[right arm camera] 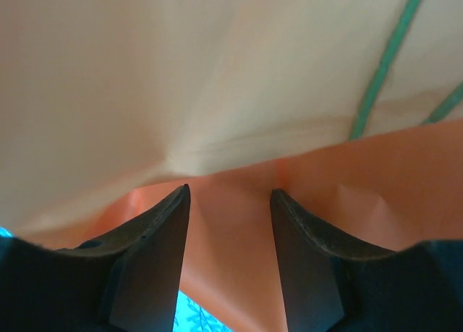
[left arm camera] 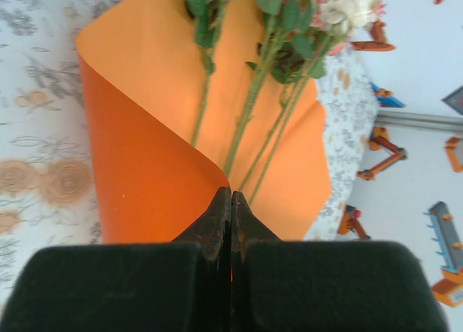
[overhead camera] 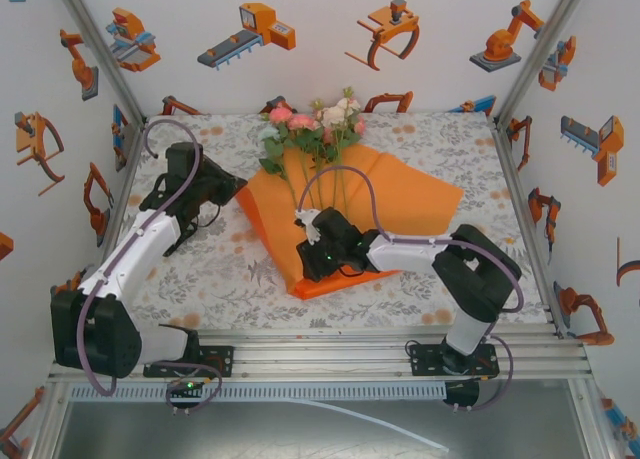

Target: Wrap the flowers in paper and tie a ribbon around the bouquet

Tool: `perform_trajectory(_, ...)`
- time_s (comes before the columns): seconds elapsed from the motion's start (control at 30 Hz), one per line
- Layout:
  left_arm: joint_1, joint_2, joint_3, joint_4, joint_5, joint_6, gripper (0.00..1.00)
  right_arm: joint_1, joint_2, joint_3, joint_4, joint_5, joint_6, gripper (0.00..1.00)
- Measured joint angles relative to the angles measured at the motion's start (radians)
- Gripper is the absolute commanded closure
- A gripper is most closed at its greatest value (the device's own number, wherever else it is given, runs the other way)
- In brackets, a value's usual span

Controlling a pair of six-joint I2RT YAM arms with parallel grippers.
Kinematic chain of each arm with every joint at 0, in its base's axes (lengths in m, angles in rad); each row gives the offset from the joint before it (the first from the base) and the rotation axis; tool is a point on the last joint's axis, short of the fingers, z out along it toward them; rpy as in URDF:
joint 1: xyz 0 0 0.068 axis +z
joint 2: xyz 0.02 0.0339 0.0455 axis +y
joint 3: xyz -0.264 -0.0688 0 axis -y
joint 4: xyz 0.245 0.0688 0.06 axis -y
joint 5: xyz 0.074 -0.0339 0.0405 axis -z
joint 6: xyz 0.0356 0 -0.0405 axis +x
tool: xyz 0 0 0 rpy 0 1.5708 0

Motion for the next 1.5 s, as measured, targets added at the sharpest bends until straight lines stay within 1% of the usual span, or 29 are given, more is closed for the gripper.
perform_trajectory(0.1,-0.017,0.021,0.048,0.019,0.014,-0.019,1.00,0.000,0.018,0.003,0.045,-0.029,0.000,0.44)
perform_trajectory(0.23,-0.037,0.071,0.097,0.054,0.018,-0.024,1.00,-0.005,-0.012,-0.009,0.034,-0.065,0.002,0.39)
perform_trajectory(0.37,-0.051,0.124,0.101,0.073,0.018,-0.029,1.00,-0.047,-0.144,-0.055,-0.013,-0.098,0.028,0.33)
perform_trajectory(0.47,-0.064,0.161,0.106,0.076,0.017,-0.029,1.00,-0.097,-0.252,-0.088,-0.027,-0.126,0.058,0.24)
perform_trajectory(0.57,-0.082,0.193,0.131,0.077,0.016,-0.029,1.00,-0.109,-0.333,-0.122,-0.029,-0.178,0.091,0.15)
perform_trajectory(0.67,-0.102,0.223,0.171,0.077,0.011,-0.029,1.00,-0.104,-0.356,-0.150,-0.010,-0.254,0.150,0.13)
perform_trajectory(0.73,-0.116,0.244,0.199,0.084,0.005,-0.029,1.00,-0.095,-0.346,-0.169,0.014,-0.282,0.199,0.13)
perform_trajectory(0.8,-0.131,0.269,0.224,0.094,-0.002,-0.029,1.00,-0.076,-0.319,-0.174,0.025,-0.282,0.245,0.16)
perform_trajectory(0.9,-0.159,0.312,0.256,0.104,-0.016,-0.029,1.00,-0.055,-0.265,-0.173,0.046,-0.274,0.300,0.25)
perform_trajectory(0.97,-0.182,0.355,0.284,0.107,-0.027,-0.029,1.00,-0.044,-0.219,-0.158,0.047,-0.270,0.327,0.32)
perform_trajectory(1.07,-0.209,0.414,0.313,0.110,-0.039,-0.029,1.00,-0.034,-0.155,-0.112,0.040,-0.260,0.356,0.45)
perform_trajectory(1.1,-0.214,0.427,0.318,0.111,-0.040,-0.030,1.00,-0.033,-0.144,-0.101,0.040,-0.257,0.362,0.48)
perform_trajectory(1.17,-0.225,0.455,0.321,0.113,-0.043,-0.036,1.00,-0.032,-0.126,-0.082,0.040,-0.251,0.372,0.62)
perform_trajectory(1.23,-0.231,0.472,0.321,0.114,-0.046,-0.041,1.00,-0.032,-0.119,-0.073,0.039,-0.251,0.380,0.85)
perform_trajectory(1.27,-0.234,0.480,0.321,0.116,-0.046,-0.045,1.00,-0.032,-0.116,-0.069,0.039,-0.253,0.382,0.91)
perform_trajectory(1.33,-0.237,0.492,0.322,0.122,-0.045,-0.050,0.94,-0.032,-0.114,-0.067,0.035,-0.253,0.385,0.95)
perform_trajectory(1.4,-0.238,0.497,0.322,0.129,-0.042,-0.053,0.76,-0.033,-0.114,-0.068,0.027,-0.250,0.386,0.95)
perform_trajectory(1.47,-0.237,0.495,0.322,0.135,-0.043,-0.042,0.56,-0.039,-0.116,-0.078,0.027,-0.241,0.394,0.96)
perform_trajectory(1.5,-0.235,0.492,0.322,0.140,-0.043,-0.027,0.49,-0.044,-0.119,-0.090,0.032,-0.238,0.398,0.95)
